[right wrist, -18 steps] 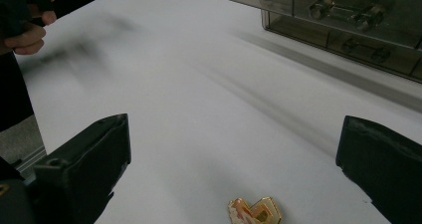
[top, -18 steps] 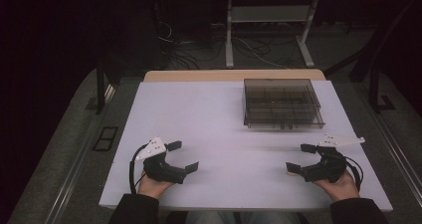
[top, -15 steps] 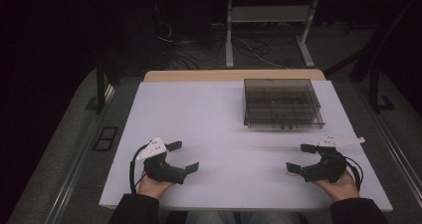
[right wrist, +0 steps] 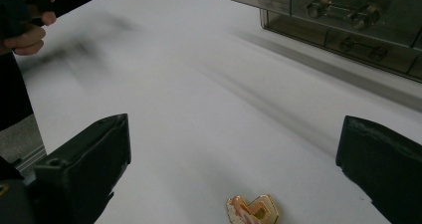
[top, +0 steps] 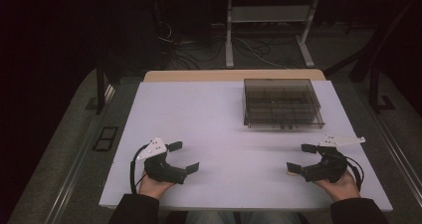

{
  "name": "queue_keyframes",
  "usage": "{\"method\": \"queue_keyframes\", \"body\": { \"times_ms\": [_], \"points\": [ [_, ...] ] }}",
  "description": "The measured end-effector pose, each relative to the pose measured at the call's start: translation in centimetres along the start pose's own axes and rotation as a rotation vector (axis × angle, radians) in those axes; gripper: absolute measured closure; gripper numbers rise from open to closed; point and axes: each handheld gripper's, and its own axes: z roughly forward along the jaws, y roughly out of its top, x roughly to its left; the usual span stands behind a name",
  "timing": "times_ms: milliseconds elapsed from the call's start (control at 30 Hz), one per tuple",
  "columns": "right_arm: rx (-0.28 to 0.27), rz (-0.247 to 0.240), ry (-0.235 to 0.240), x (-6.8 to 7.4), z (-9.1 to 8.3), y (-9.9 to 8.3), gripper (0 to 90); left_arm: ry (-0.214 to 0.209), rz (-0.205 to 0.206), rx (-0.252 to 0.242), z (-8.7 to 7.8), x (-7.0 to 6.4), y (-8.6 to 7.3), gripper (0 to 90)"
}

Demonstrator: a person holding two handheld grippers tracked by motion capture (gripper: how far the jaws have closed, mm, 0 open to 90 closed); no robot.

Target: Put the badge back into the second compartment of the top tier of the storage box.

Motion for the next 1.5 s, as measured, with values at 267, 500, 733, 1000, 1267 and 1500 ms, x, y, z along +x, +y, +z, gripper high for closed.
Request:
{"method": "queue_keyframes", "body": {
  "times_ms": [267, 500, 733, 1000, 1267, 1500],
  "points": [
    [-0.002, 0.017, -0.009, -0.2, -0.3, -0.1, 0.1, -0.005, 0.004, 0.008, 0.1, 0.0, 0.0, 0.0],
    [0.023, 0.012, -0.015, -0.3, -0.6, 0.2, 0.1, -0.001, -0.007, 0.006, 0.0, 0.0, -0.2, 0.0],
    [0.054, 0.0, -0.007, -0.5, -0.7, 0.9, 0.1, 0.0, -0.02, 0.004, 0.1, 0.0, -0.3, 0.0],
    [0.089, -0.031, -0.009, -0.5, -0.7, 1.5, 0.1, 0.0, -0.015, 0.01, 0.0, 0.1, -0.3, 0.0],
    [0.148, -0.062, 0.005, -0.5, -0.8, 2.2, 0.1, -0.002, -0.015, 0.009, 0.0, 0.1, -0.3, 0.0],
    [0.187, -0.074, 0.016, -0.6, -0.7, 2.4, 0.1, -0.003, -0.013, 0.011, 0.1, 0.0, -0.3, 0.0]
  ]
}}
